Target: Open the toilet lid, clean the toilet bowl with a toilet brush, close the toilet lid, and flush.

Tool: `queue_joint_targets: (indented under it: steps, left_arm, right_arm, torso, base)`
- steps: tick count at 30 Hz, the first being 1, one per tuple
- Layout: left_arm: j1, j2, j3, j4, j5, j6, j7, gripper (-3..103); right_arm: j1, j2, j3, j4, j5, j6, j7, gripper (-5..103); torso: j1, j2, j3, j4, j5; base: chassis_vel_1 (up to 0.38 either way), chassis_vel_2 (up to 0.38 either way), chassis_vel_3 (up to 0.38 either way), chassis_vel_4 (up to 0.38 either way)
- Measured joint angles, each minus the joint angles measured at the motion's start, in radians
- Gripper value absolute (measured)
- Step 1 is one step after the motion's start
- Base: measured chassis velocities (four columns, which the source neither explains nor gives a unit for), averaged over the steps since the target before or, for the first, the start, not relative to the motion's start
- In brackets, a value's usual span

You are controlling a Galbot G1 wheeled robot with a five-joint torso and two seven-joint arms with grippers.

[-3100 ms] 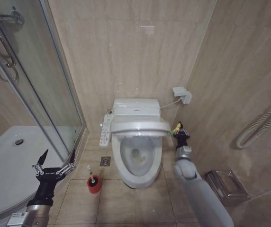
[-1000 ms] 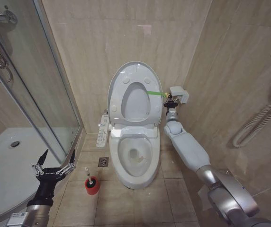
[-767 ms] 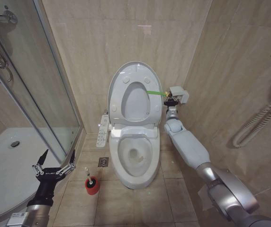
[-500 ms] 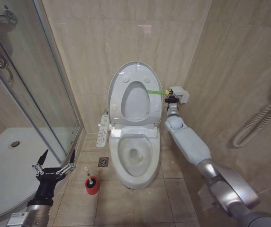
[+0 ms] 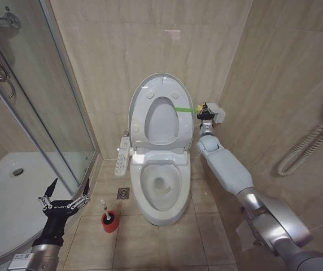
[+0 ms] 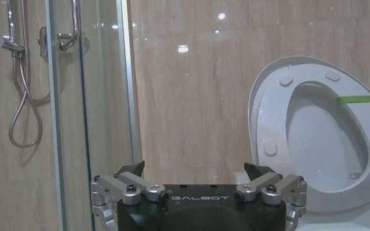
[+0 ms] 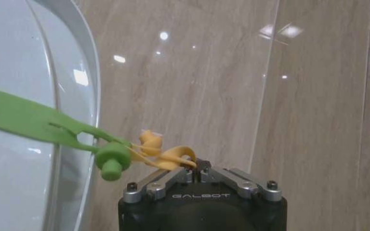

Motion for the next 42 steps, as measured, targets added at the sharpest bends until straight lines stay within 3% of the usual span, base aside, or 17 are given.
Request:
queue_joint_targets:
  steps: [15, 16, 23, 24, 30, 31, 38, 39, 42]
  left_arm:
    - [0.000, 0.000, 0.000, 0.000, 0.000, 0.000, 0.000, 100]
    - [0.000, 0.000, 0.000, 0.000, 0.000, 0.000, 0.000, 100]
    - [0.000, 0.000, 0.000, 0.000, 0.000, 0.000, 0.000, 100]
    - [0.000, 0.000, 0.000, 0.000, 0.000, 0.000, 0.000, 100]
    - [0.000, 0.000, 0.000, 0.000, 0.000, 0.000, 0.000, 100]
    - [0.000, 0.000, 0.000, 0.000, 0.000, 0.000, 0.000, 100]
    - [0.000, 0.000, 0.000, 0.000, 0.000, 0.000, 0.000, 100]
    - [0.000, 0.000, 0.000, 0.000, 0.000, 0.000, 0.000, 100]
    - [0.000, 0.000, 0.000, 0.000, 0.000, 0.000, 0.000, 100]
  right_arm:
    - [-0.141, -0.091, -0.007, 0.174, 0.024, -0.014, 0.012, -1]
    - [-0.157, -0.098, -0.004, 0.191, 0.025, -0.015, 0.012, 24]
    - [-0.191, -0.119, -0.001, 0.232, 0.031, -0.023, 0.012, 24]
    - [-0.193, -0.122, -0.001, 0.236, 0.032, -0.025, 0.012, 51]
    - [-0.214, -0.136, -0.001, 0.264, 0.033, -0.029, 0.019, 51]
    - [-0.225, -0.141, 0.000, 0.278, 0.034, -0.031, 0.020, 78]
    - [-0.314, -0.168, 0.032, 0.378, 0.051, -0.059, 0.043, 78]
    - [-0.329, -0.171, 0.041, 0.394, 0.053, -0.062, 0.046, 99]
    - [-0.367, -0.179, 0.063, 0.427, 0.057, -0.064, 0.049, 99]
  torso:
    - [0.000, 0.000, 0.000, -0.0006, 0.0002]
    - [0.000, 0.000, 0.000, -0.0005, 0.0002]
    - [0.000, 0.000, 0.000, -0.0004, 0.0000]
    - [0.000, 0.000, 0.000, -0.0002, 0.0002]
    - [0.000, 0.000, 0.000, 0.0001, 0.0000]
    - [0.000, 0.000, 0.000, 0.0000, 0.0000]
    - [0.000, 0.000, 0.000, -0.0001, 0.0000]
    - [0.000, 0.000, 0.000, -0.0001, 0.0000]
    - [0.000, 0.000, 0.000, -0.0002, 0.0001]
  base:
    - [0.000, 0.000, 0.000, 0.000]
    - [0.000, 0.000, 0.000, 0.000]
    - [0.000, 0.000, 0.000, 0.000]
    - [0.000, 0.000, 0.000, 0.000]
    - [0.000, 0.000, 0.000, 0.000]
    - [0.000, 0.000, 0.000, 0.000]
    - [0.000, 0.000, 0.000, 0.000]
    - [0.000, 0.000, 0.000, 0.000]
    - [0.000, 0.000, 0.000, 0.000]
